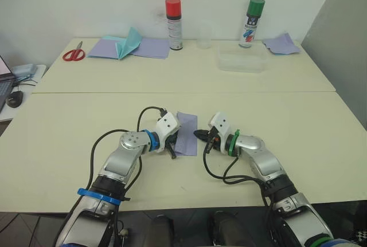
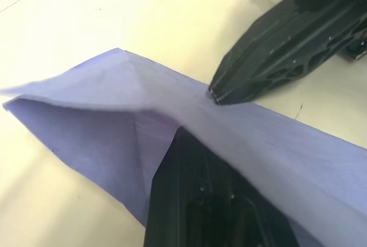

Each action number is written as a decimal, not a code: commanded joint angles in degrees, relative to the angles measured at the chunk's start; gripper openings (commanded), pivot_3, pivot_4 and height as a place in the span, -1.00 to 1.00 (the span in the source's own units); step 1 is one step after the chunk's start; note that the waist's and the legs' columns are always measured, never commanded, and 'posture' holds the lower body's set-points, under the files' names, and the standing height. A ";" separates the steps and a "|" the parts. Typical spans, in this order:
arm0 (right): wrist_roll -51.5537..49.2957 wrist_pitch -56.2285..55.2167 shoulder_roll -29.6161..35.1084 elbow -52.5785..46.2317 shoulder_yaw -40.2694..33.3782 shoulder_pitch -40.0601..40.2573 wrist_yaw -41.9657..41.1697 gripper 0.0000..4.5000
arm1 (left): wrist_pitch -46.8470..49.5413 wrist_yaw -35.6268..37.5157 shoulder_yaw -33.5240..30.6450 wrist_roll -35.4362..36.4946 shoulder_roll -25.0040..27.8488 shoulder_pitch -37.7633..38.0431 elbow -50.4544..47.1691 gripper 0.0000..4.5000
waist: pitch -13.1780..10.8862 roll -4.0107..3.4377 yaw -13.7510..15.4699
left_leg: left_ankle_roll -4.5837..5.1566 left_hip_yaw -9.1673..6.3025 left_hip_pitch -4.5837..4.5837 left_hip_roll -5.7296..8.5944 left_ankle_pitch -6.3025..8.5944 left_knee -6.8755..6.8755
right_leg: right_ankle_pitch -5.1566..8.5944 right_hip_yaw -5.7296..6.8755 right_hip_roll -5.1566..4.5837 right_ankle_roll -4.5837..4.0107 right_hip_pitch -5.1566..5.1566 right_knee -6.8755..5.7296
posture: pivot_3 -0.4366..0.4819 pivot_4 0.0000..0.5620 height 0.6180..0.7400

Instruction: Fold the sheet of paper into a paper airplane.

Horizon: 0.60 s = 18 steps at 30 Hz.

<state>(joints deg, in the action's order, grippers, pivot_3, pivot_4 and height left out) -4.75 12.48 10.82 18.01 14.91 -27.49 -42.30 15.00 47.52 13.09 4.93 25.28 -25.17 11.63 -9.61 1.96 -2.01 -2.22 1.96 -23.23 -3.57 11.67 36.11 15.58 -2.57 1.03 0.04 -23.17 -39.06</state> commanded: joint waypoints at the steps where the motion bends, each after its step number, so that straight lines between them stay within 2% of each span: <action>1: 1.89 -1.62 -0.44 1.51 1.34 -0.43 0.59 -0.99 | 2.76 -1.10 -0.84 -1.66 2.29 2.36 0.73 -1.00 | 0.01 0.00 -0.03 | 0.00 0.00 0.01 0.00 0.00 -0.01 | 0.00 0.00 0.00 0.00 0.00 -0.01 | -0.05 -0.47 1.00; 7: 4.10 -3.75 -0.55 3.47 2.62 -1.43 0.41 -0.99 | 5.35 0.46 -3.92 0.47 6.79 4.21 -3.74 -1.00 | 0.03 0.02 -0.82 | 0.00 0.00 0.23 -0.06 0.00 -0.07 | 0.00 -0.06 0.00 -0.01 0.10 -0.04 | -0.05 -0.47 1.00; 10: 6.39 -6.52 0.24 4.70 4.05 -1.82 0.33 -0.99 | 8.82 2.07 -8.20 2.95 11.43 5.45 -7.80 -1.00 | 0.02 0.02 -1.23 | 0.00 0.00 0.23 -0.10 0.00 -0.09 | 0.01 -0.09 -0.01 -0.01 0.08 -0.04 | -0.05 -0.47 1.00; 12: 6.54 -6.97 0.20 5.39 3.96 -1.91 0.47 -0.99 | 9.75 2.27 -10.07 4.58 12.43 5.54 -9.56 -1.00 | 0.02 0.02 -1.27 | 0.00 -0.01 0.23 -0.10 0.00 -0.12 | 0.02 -0.10 -0.02 -0.04 0.05 -0.04 | -0.05 -0.47 1.00; 15: 6.80 -7.35 0.13 5.59 3.95 -2.00 0.25 -0.99 | 11.39 -0.64 -14.77 10.50 7.94 2.60 -12.44 -1.00 | 0.00 0.06 -1.04 | 0.00 0.00 0.20 -0.08 0.00 -0.13 | 0.04 -0.06 -0.05 -0.07 0.04 -0.03 | -0.05 -0.47 1.00; 18: 6.90 -7.36 0.15 5.32 4.06 -2.02 -0.13 -0.99 | 12.86 -1.36 -15.41 13.73 4.04 0.42 -15.61 -1.00 | 0.01 0.23 -0.43 | 0.00 0.02 0.14 -0.06 0.00 -0.07 | 0.02 -0.02 -0.07 -0.03 0.06 -0.01 | -0.05 -0.47 1.00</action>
<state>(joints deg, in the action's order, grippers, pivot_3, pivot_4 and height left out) 1.13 4.46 11.02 22.48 18.00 -29.97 -42.16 27.46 46.62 -1.56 16.12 29.92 -23.11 -0.01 -9.60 2.19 -2.44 -2.22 2.00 -23.10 -3.60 11.67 36.04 15.59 -2.62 0.96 0.03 -23.11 -39.06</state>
